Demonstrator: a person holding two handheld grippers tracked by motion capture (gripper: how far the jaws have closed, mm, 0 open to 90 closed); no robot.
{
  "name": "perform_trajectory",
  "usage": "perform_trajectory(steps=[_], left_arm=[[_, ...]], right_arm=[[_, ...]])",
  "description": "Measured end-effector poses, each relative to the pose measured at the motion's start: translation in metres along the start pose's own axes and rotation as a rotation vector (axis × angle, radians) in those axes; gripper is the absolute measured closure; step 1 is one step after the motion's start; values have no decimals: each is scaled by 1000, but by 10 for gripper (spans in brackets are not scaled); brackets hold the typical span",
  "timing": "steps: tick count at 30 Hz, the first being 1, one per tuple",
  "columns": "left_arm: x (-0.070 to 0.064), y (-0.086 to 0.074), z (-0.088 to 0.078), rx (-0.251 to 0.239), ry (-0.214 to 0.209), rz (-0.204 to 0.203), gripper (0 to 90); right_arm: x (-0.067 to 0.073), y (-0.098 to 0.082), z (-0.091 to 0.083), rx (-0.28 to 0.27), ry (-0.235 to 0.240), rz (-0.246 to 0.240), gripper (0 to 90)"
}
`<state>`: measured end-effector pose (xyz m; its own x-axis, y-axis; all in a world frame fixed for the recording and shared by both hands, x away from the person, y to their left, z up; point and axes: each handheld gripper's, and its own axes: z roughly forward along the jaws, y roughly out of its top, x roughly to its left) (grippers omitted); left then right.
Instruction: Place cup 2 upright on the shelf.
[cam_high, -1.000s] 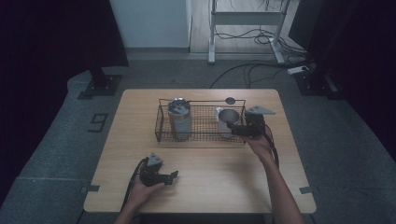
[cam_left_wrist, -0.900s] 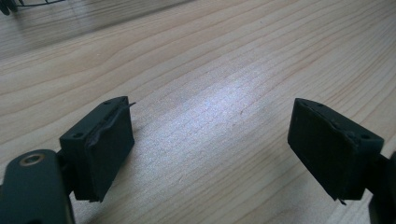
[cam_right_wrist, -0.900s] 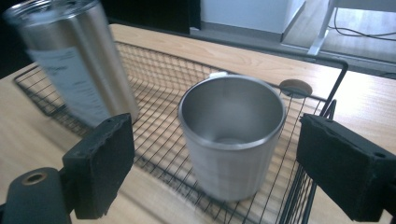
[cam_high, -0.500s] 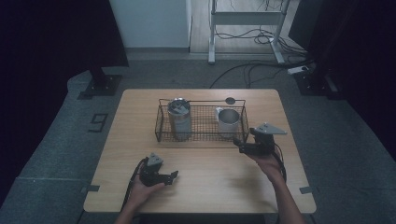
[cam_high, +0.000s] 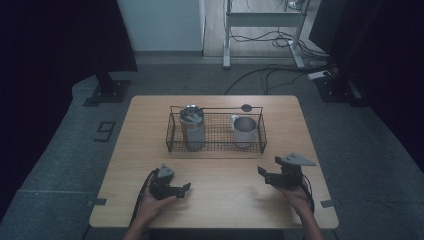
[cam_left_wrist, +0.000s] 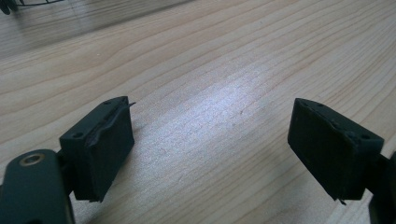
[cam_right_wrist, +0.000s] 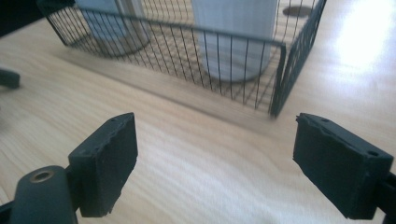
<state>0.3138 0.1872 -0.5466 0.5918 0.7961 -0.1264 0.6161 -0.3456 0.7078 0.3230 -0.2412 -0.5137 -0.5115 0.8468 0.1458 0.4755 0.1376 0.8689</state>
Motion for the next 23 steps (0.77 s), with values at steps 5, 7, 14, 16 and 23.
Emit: perform_trajectory(steps=[5, 7, 14, 16, 23], left_arm=[[0, 0, 0, 0, 2, 2, 144], [0, 0, 0, 1, 1, 3, 144], [0, 0, 0, 1, -1, 1, 144], [0, 0, 0, 1, 0, 2, 144], [-2, 0, 0, 4, 4, 10, 144]], right_arm=[[-1, -10, 3, 32, -6, -1, 138], [-1, -13, 5, 45, -12, -7, 138], [-2, -14, 4, 43, -15, 3, 138], [-3, -15, 4, 45, -18, 5, 138], [-2, -16, 4, 47, -21, 9, 136]])
